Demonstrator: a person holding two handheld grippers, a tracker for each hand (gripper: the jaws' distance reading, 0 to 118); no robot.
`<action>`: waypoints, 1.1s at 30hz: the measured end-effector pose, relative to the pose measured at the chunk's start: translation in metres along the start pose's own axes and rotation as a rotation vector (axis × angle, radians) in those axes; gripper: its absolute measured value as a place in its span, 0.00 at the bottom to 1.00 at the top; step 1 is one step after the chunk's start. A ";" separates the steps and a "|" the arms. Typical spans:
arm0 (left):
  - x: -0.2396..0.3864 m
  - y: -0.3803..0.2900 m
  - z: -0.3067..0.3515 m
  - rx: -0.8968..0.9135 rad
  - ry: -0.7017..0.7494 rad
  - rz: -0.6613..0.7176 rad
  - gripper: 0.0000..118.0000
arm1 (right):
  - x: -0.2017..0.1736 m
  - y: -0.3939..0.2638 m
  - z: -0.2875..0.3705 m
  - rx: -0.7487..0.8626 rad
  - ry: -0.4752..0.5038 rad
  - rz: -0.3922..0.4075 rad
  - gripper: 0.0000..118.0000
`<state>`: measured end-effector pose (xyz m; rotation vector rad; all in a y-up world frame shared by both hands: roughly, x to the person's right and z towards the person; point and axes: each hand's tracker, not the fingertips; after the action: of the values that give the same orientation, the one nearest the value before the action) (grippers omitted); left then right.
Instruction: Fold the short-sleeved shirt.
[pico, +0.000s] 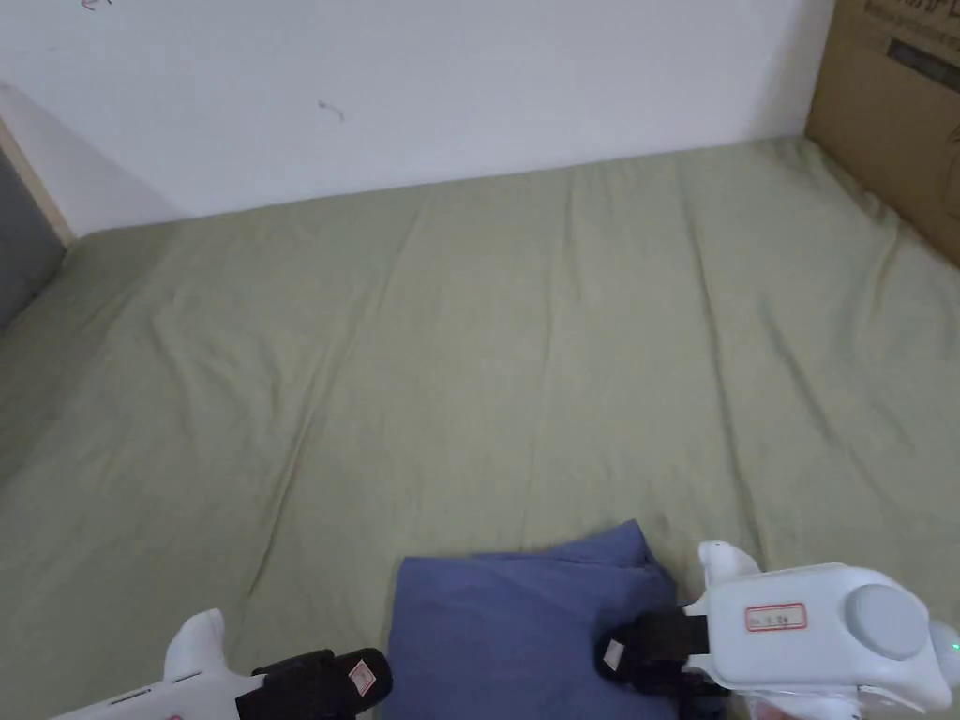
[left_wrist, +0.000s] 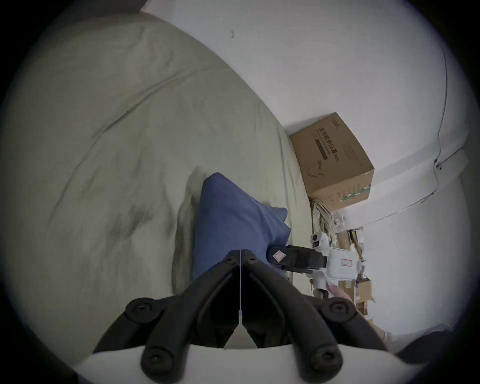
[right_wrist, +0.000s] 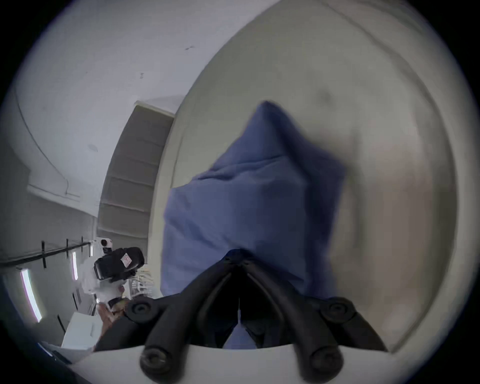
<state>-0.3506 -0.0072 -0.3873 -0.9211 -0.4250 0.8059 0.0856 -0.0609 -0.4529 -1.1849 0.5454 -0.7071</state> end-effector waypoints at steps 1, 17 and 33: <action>-0.007 0.005 -0.004 -0.025 -0.036 0.005 0.05 | 0.005 0.001 0.005 0.000 -0.026 0.013 0.00; -0.088 0.045 -0.104 -0.320 -0.497 0.255 1.00 | 0.023 -0.004 0.010 -0.016 0.051 -0.053 0.00; -0.049 0.028 -0.131 -0.331 -0.307 0.093 0.15 | 0.023 -0.003 0.009 -0.017 0.056 -0.057 0.00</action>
<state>-0.3100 -0.1053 -0.4827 -1.1330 -0.8053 0.9844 0.1065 -0.0734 -0.4476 -1.2034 0.5671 -0.7879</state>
